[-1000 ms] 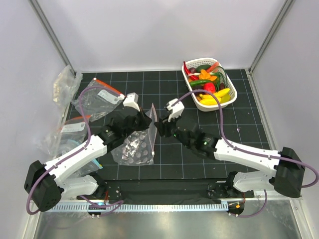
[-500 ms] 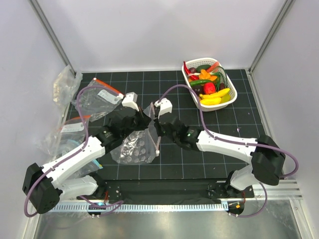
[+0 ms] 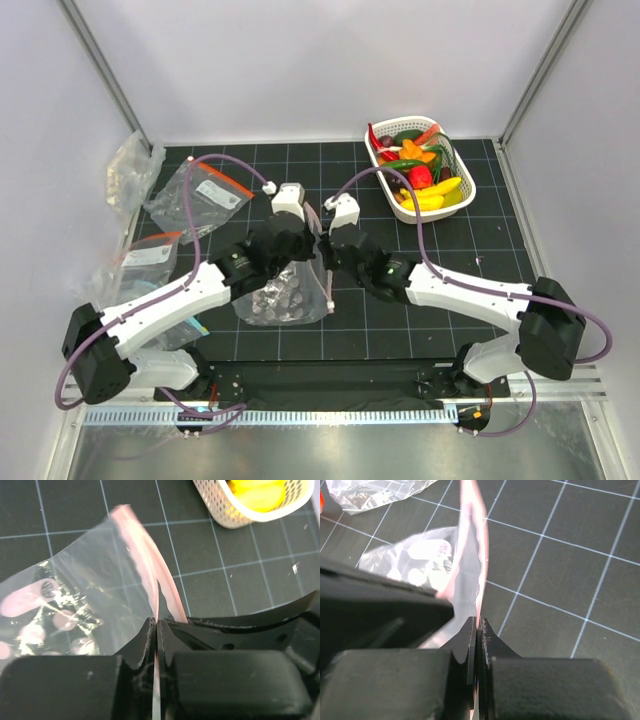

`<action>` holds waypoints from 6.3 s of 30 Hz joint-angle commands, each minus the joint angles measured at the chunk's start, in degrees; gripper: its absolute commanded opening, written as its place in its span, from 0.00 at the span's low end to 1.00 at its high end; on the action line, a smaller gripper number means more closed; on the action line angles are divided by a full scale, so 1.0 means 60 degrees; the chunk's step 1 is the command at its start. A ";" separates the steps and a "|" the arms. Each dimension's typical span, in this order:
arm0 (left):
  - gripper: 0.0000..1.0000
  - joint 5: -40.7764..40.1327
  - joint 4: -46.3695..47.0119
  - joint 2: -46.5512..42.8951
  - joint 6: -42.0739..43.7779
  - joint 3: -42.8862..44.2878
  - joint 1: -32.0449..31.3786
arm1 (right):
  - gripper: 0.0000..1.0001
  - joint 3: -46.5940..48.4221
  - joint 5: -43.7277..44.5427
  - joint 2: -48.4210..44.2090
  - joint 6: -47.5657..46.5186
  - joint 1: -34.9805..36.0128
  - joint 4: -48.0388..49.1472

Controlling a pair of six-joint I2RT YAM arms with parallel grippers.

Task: Place the food in the zip-top bag and seal the zipper
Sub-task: Open the zipper of the food storage bag, then pick up the fake fruit from the bin.

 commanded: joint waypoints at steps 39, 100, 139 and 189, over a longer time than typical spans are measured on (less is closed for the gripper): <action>0.00 -0.3256 -0.5222 0.1758 0.1021 0.4485 -0.1624 | 0.01 -0.0696 0.0927 -0.0782 0.1205 -0.0999 0.0739; 0.00 -0.4479 -0.5447 0.3723 0.1518 0.4549 -0.1186 | 0.52 -0.1706 -0.3075 -0.1146 0.1088 -0.2889 0.2453; 0.00 -0.2720 -0.4714 0.3416 0.1621 0.4140 -0.0716 | 0.81 0.1720 0.1099 0.2177 0.2201 -0.8103 0.0915; 0.00 -0.3000 -0.5139 0.3591 0.1665 0.4667 -0.1083 | 0.18 -0.0709 0.1862 -0.1964 0.0648 -0.5545 0.2365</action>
